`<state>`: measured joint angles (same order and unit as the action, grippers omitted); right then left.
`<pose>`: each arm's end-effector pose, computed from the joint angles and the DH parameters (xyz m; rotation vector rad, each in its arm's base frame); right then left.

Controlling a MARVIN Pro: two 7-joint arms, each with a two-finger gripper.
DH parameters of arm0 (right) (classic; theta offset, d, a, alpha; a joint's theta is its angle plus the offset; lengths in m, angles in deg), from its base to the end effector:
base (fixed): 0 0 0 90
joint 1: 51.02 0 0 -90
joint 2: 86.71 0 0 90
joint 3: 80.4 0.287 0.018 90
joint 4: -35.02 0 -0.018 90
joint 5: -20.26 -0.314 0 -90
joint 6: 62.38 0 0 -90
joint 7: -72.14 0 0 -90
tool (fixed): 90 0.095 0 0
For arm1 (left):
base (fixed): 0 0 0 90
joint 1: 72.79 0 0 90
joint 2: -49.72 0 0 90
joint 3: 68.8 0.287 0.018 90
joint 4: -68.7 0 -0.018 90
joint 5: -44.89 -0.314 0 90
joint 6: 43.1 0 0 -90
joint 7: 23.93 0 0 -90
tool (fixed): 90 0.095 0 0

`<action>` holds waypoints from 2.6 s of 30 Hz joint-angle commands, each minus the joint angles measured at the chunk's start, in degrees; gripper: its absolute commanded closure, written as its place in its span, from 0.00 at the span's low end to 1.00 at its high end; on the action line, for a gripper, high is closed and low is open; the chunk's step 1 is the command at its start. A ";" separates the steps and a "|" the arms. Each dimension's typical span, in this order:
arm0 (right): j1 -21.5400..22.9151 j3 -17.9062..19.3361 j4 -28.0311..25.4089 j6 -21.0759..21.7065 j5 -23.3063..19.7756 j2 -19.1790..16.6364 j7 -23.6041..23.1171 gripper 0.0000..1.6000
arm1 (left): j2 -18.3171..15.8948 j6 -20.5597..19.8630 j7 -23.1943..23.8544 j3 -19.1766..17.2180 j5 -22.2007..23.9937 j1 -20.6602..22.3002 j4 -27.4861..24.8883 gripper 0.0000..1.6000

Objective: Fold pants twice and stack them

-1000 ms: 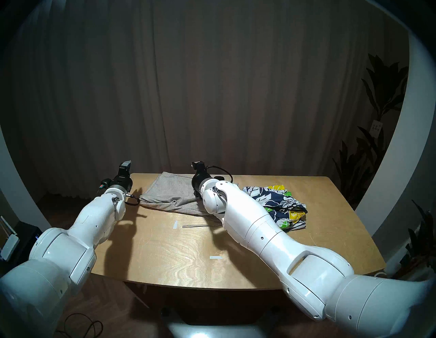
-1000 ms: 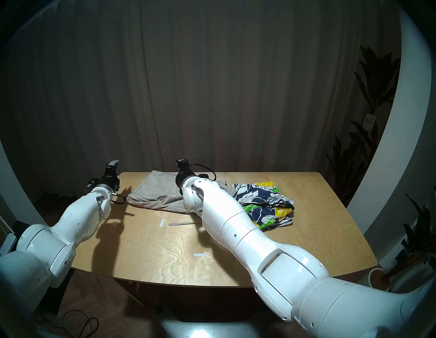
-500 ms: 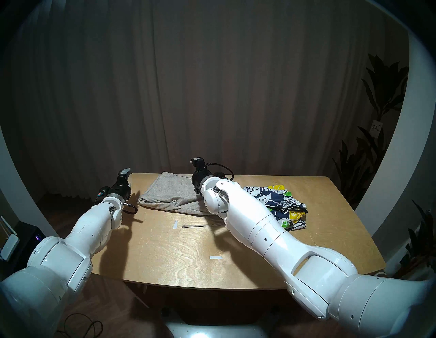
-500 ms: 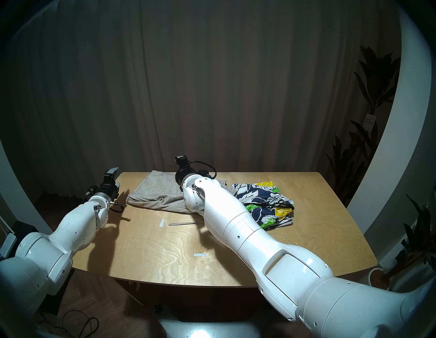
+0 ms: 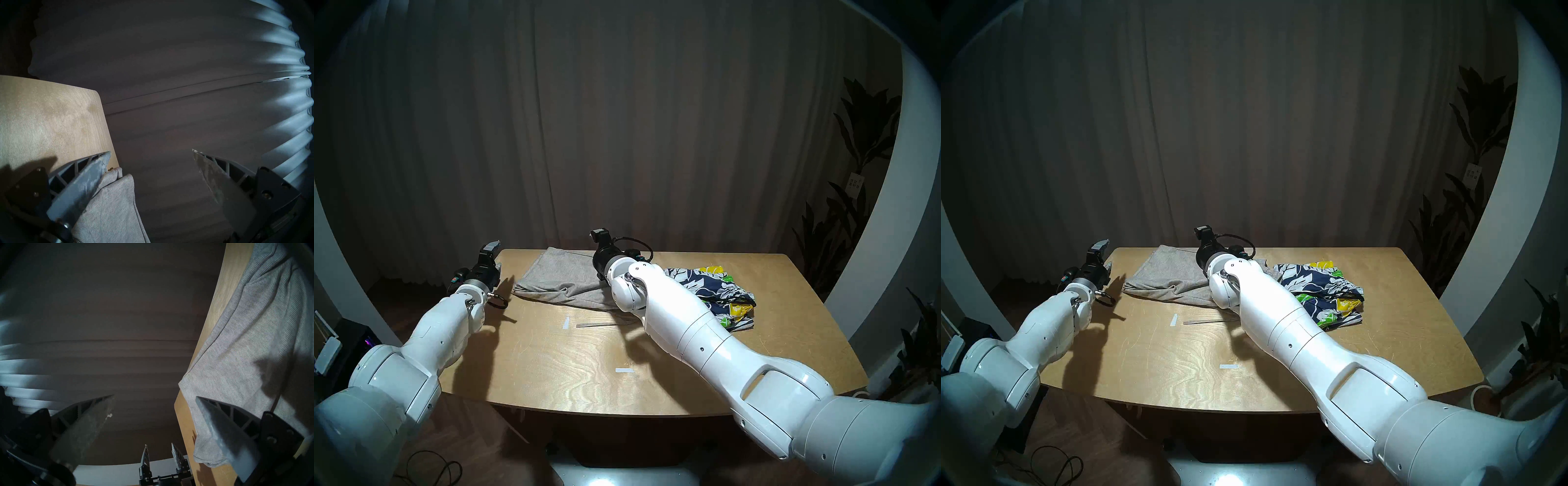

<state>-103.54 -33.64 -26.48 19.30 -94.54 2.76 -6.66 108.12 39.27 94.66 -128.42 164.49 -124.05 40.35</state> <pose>0.5236 0.2356 -0.2519 -1.5693 0.9341 -0.7754 0.5267 0.2369 -0.3288 1.3565 1.1105 1.3944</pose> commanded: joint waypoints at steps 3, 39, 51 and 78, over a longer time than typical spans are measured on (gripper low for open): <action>-0.31 -0.05 -2.53 -0.11 0.62 -1.19 -0.89 0.00 | -0.95 -1.45 2.19 -0.20 0.19 -0.67 -2.59 0.00; 1.06 6.22 -6.02 -4.11 5.84 -14.48 -2.87 0.00 | -1.04 -8.42 7.07 0.13 1.24 -4.99 -12.82 0.00; 0.30 8.92 -6.06 -5.68 6.67 -18.52 -2.97 0.00 | -1.08 -10.68 8.39 0.41 1.54 -7.32 -16.97 0.00; -2.46 11.08 -7.74 -7.37 7.14 -22.97 -3.09 0.00 | -0.12 -14.04 10.14 1.06 3.38 -13.97 -26.90 0.00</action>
<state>-106.08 -23.74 -32.71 12.49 -87.56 -18.53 -9.08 107.00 25.94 103.63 -127.60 167.59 -137.55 17.35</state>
